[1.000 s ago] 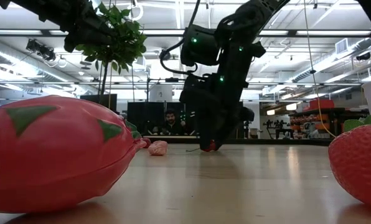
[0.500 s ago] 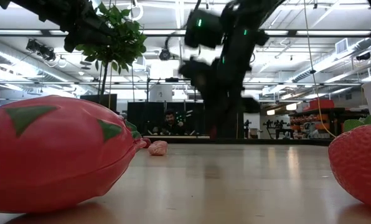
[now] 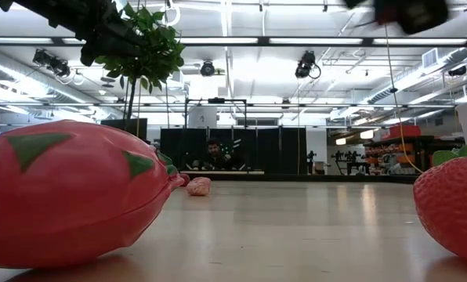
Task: Pick and placing Produce into tupperware
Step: Put the red cherry into the white basket
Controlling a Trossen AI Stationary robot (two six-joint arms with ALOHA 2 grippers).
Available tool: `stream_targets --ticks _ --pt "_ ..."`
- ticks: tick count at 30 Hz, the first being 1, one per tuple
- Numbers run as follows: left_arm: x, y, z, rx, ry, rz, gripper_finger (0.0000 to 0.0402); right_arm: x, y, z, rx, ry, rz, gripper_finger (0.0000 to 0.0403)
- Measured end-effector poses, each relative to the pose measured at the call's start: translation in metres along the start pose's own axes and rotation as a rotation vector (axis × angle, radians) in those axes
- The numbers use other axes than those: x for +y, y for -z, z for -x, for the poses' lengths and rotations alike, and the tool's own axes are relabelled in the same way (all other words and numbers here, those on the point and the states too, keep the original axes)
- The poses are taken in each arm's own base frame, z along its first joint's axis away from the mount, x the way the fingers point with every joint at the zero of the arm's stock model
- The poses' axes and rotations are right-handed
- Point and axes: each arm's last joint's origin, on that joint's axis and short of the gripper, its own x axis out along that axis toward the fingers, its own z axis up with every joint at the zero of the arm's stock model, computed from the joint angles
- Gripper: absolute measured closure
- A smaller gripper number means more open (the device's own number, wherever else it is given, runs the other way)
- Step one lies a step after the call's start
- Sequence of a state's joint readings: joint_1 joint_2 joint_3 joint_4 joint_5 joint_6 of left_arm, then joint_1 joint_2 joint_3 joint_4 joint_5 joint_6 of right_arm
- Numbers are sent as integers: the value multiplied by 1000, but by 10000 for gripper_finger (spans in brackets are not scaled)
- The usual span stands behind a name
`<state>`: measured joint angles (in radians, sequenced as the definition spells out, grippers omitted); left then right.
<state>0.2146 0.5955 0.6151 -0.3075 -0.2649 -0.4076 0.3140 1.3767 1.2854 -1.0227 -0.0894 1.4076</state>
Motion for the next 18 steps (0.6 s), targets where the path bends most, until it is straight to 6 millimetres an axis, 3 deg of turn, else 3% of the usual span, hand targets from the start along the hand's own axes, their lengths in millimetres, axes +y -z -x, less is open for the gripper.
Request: stream_targets --ticks 4,10,14,18 --pt "0 0 0 0 -1 -3 249 -10 49 2 129 134 -162 345" --pt "0 0 0 0 -1 -20 255 -14 104 -21 214 329 -337 333" --pt "0 0 0 0 0 -26 259 -12 121 -49 269 342 -353 316" --pt "-1 -1 0 -13 5 -22 258 -8 123 -76 283 318 -341 290"
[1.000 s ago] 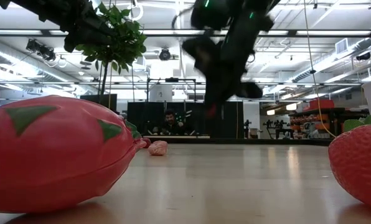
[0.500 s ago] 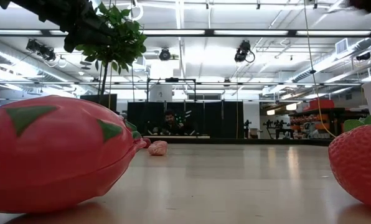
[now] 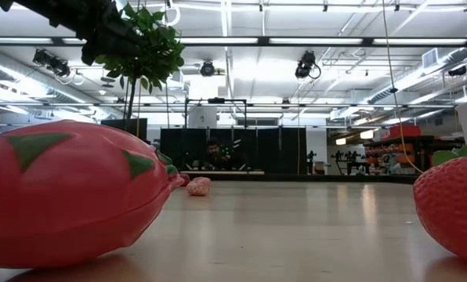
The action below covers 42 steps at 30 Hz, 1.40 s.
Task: Pick and placing Produce into tupperware
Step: Put the red cherry into the white basket, then put the red raspberry into the white basket
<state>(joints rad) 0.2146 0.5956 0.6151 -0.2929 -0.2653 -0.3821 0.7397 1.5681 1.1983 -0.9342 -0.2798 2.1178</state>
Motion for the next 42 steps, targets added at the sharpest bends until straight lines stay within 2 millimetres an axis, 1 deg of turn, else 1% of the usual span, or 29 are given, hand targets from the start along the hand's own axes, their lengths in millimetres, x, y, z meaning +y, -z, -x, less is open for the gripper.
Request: stream_targets --ticks 3,6,9,11,13,16,19,22,25,28,30,32,34,38,40,42 --pt "-1 -2 0 -17 7 16 252 6 -6 -15 -7 11 16 266" --pt "-2 -4 0 -40 18 73 247 8 -14 -24 -28 42 31 242" --pt "-2 -5 0 -47 23 120 245 10 -20 -26 -37 46 16 223" --pt "-2 -5 0 -45 18 95 244 12 -25 -22 -36 29 -4 215" --pt "-1 -5 0 -48 10 43 245 14 -29 -14 -33 5 -22 211" --pt "-1 -4 0 -43 4 15 249 17 -31 5 -49 -83 -25 210" --pt "0 -3 0 -36 2 51 250 17 -33 27 -161 -215 -5 215" --pt "-2 -4 0 -38 29 83 249 15 -36 52 -356 -386 38 222" --pt "-1 -4 0 -37 27 140 254 11 -42 74 -605 -539 62 229" --pt "-2 -5 0 -44 27 117 265 10 -48 89 -846 -644 79 233" --pt "-2 -5 0 -46 33 112 271 14 -52 95 -945 -669 112 235" --pt "-2 -5 -1 -30 47 111 272 18 -56 99 -981 -662 160 235" --pt "-1 -1 -3 22 68 113 270 23 -60 101 -1001 -656 188 235" --pt "1 17 -4 253 136 81 252 28 -72 102 -1029 -617 202 235" --pt "3 26 -2 366 129 64 240 30 -78 104 -1033 -591 223 235" --pt "7 35 0 456 102 7 228 31 -84 106 -1033 -566 242 235"
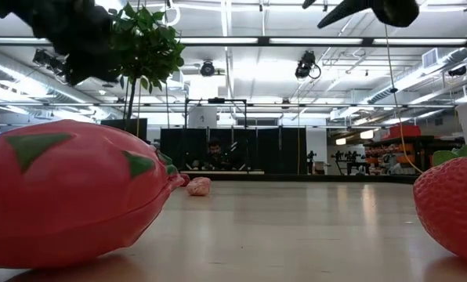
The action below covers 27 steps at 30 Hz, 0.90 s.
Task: Pick and placing Produce into tupperware
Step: Put the red raspberry into the white basket
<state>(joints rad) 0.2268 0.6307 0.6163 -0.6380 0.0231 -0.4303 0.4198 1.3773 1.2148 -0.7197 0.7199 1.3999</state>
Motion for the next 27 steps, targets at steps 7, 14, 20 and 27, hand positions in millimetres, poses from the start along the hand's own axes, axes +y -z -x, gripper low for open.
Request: stream_targets --ticks 7,14,20,27 --pt "15 32 0 381 -164 -76 193 -3 -10 -10 88 9 58 235" --pt "13 27 -19 393 -235 156 183 -3 -10 -11 92 7 101 235" --pt "18 35 -45 595 -352 170 185 -3 -10 -11 94 5 139 235" --pt "24 43 -73 754 -470 121 186 -3 -10 -11 96 4 142 235"
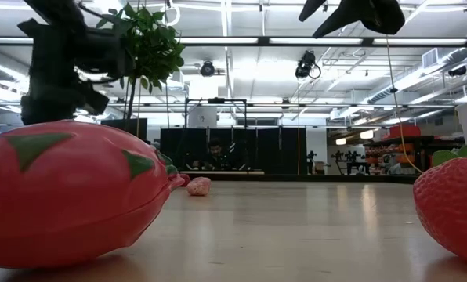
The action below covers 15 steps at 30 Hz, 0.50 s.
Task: Pick and placing Produce into tupperware
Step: Put the red raspberry into the white basket
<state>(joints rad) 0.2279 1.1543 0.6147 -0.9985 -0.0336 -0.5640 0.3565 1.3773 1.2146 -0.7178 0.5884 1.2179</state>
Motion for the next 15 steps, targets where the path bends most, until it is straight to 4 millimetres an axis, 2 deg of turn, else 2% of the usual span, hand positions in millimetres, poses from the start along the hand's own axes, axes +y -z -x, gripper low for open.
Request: stream_targets --ticks 5,15 --pt "-2 -8 -13 18 -78 -22 186 0 0 0 10 -4 7 235" --pt "2 -22 -26 33 -90 33 186 0 0 0 14 -5 10 235"
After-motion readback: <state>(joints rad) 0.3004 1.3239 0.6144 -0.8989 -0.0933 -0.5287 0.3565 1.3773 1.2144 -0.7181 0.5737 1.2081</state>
